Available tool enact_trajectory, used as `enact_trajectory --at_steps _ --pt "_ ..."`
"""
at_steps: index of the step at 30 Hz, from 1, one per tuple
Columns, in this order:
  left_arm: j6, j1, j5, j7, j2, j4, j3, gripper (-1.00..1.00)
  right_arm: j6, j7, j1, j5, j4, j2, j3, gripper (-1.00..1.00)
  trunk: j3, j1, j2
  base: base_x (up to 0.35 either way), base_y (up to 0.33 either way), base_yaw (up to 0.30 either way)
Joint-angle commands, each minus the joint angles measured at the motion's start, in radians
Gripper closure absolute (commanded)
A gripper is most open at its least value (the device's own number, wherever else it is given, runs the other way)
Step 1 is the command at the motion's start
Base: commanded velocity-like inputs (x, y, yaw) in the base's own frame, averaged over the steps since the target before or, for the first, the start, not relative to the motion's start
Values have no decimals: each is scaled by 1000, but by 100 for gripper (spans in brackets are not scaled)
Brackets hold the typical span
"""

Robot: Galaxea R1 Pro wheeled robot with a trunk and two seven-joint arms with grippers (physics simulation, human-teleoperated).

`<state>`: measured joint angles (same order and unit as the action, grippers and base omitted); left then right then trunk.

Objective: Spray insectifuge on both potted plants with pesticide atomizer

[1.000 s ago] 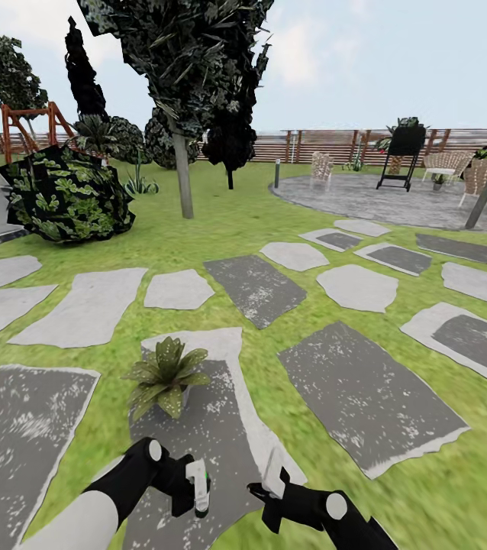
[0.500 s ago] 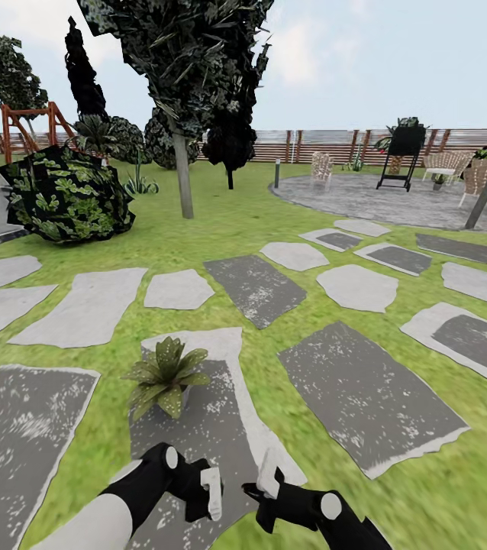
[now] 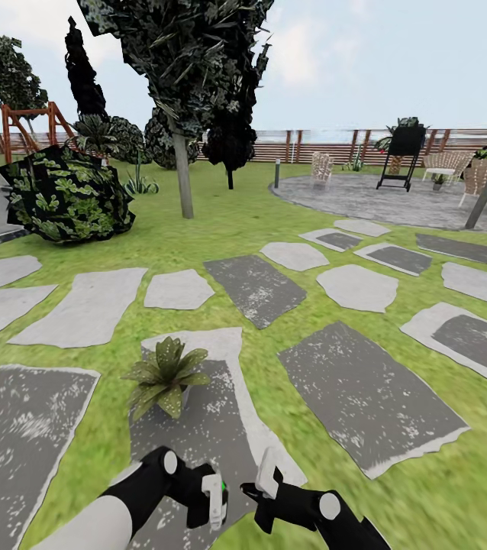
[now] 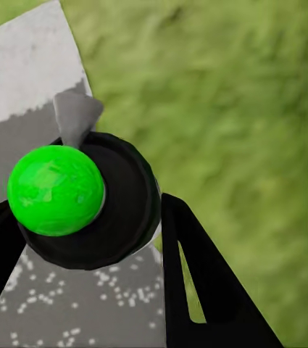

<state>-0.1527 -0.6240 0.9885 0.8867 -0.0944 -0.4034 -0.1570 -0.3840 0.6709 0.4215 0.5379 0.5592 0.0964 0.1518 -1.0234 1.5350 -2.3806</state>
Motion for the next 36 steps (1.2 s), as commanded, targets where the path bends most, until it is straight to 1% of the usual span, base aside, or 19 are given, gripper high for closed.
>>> enact_trajectory --at_steps 1,5,7,10,16,31,36 --pt "-11 0 10 1 0 2 1 100 -6 -1 0 10 0 0 -1 100 -1 0 0 0 0 0" --pt "-13 0 10 1 -3 5 -1 100 -6 -1 0 10 1 0 -1 100 -1 0 0 0 0 0" --pt "-13 0 10 1 -4 6 -13 100 -6 -1 0 10 1 0 -1 100 -1 0 0 0 0 0" --pt "-13 0 9 1 -19 6 -19 100 -6 -1 0 10 1 0 -1 100 -1 0 0 0 0 0" --pt "-13 0 2 0 -33 5 -21 100 -6 -1 0 10 1 0 -1 100 -1 0 0 0 0 0" --pt "-13 0 -1 -6 -41 0 -21 100 -6 -1 0 10 1 0 -1 100 -1 0 0 0 0 0" --pt "-13 0 -1 -6 -49 -2 -21 100 -6 -1 0 10 1 0 -1 100 -1 0 0 0 0 0"
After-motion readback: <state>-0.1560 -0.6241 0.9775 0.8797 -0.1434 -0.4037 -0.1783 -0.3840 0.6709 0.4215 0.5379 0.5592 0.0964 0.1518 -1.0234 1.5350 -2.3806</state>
